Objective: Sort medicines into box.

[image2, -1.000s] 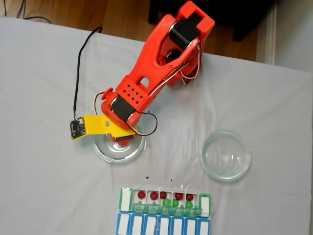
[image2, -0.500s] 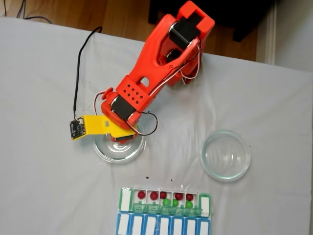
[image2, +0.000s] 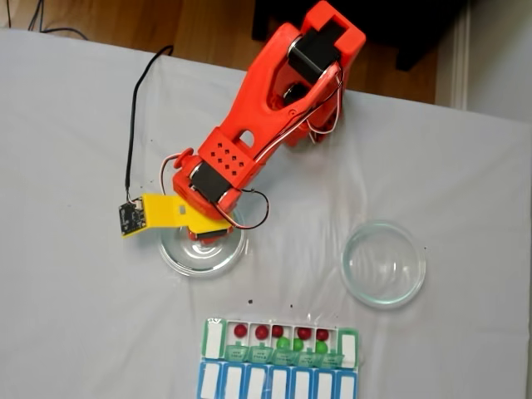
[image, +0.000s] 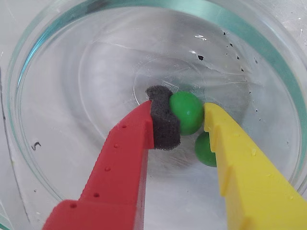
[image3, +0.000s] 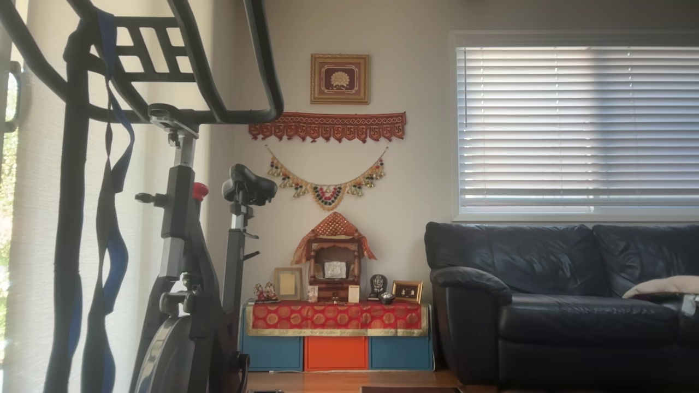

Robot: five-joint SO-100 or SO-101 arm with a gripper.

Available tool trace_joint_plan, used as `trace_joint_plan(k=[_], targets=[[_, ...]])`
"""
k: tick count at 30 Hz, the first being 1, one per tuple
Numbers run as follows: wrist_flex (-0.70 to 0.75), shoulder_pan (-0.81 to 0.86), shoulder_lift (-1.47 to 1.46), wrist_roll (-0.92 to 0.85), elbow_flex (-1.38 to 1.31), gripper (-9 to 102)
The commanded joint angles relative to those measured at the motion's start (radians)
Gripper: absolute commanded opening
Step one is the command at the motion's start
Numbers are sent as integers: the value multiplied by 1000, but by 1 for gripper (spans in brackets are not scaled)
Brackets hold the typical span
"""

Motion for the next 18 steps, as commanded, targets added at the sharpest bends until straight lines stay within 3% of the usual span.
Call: trace_joint_plan(k=[1, 7, 18], targets=[[-8, -9, 61, -3, 2, 1], [-32, -12, 75, 37, -9, 1], [-78, -66, 63, 272, -176, 1]])
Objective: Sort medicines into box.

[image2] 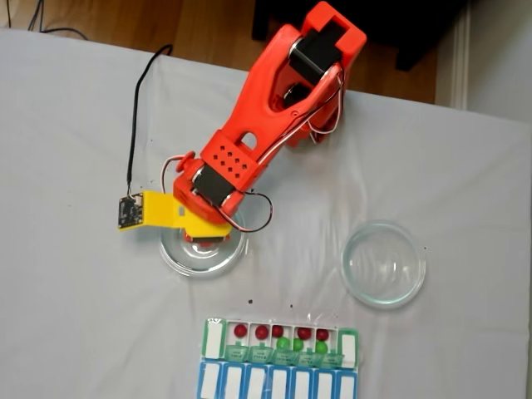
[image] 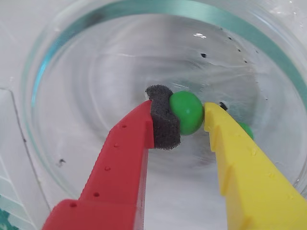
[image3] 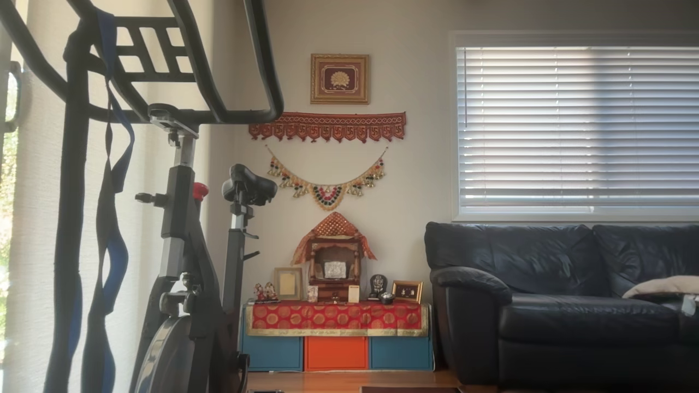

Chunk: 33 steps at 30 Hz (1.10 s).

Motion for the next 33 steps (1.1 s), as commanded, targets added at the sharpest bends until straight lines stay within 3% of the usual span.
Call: trace_joint_plan(k=[1, 9, 33], targets=[[-3, -32, 44, 84, -160, 1], [72, -109, -29, 267, -439, 1], [167, -376, -51, 456, -557, 1]])
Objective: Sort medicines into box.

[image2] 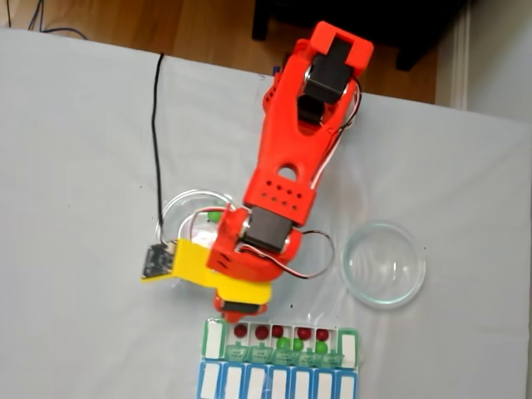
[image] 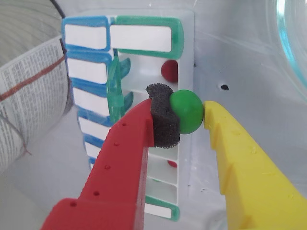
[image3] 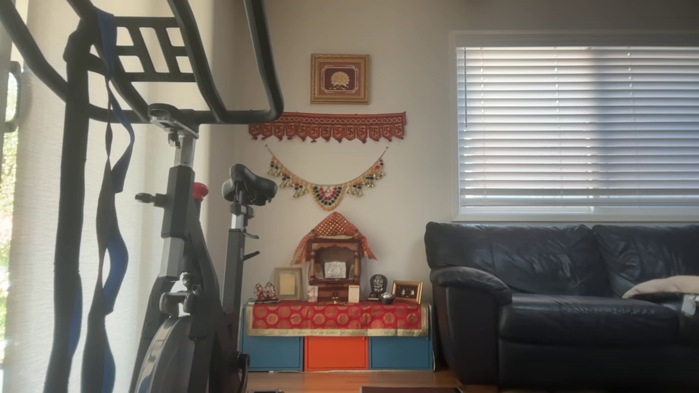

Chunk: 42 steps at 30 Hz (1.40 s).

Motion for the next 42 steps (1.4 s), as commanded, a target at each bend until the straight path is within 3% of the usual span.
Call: trace_joint_plan(k=[1, 42], targets=[[-2, -44, 31, 6, -71, 1], [-104, -126, -216, 28, -198, 1]])
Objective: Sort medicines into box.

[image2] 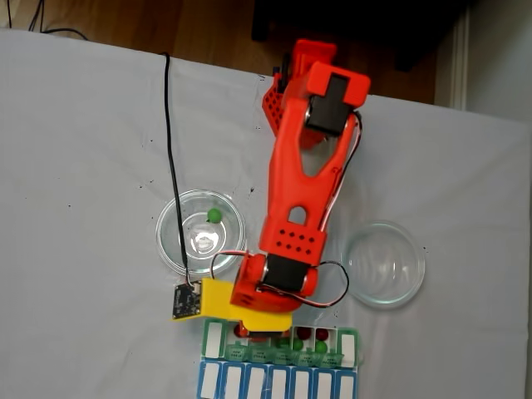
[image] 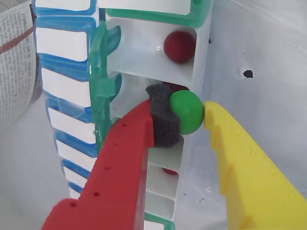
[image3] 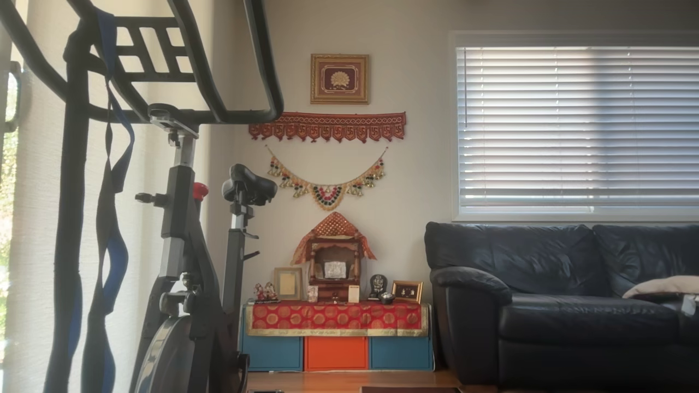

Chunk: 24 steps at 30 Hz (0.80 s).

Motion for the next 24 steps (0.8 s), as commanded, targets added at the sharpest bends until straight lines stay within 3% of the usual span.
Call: trace_joint_plan(k=[1, 24], targets=[[-20, -31, 21, 8, -107, 1], [-48, -32, -20, 41, -178, 5]])
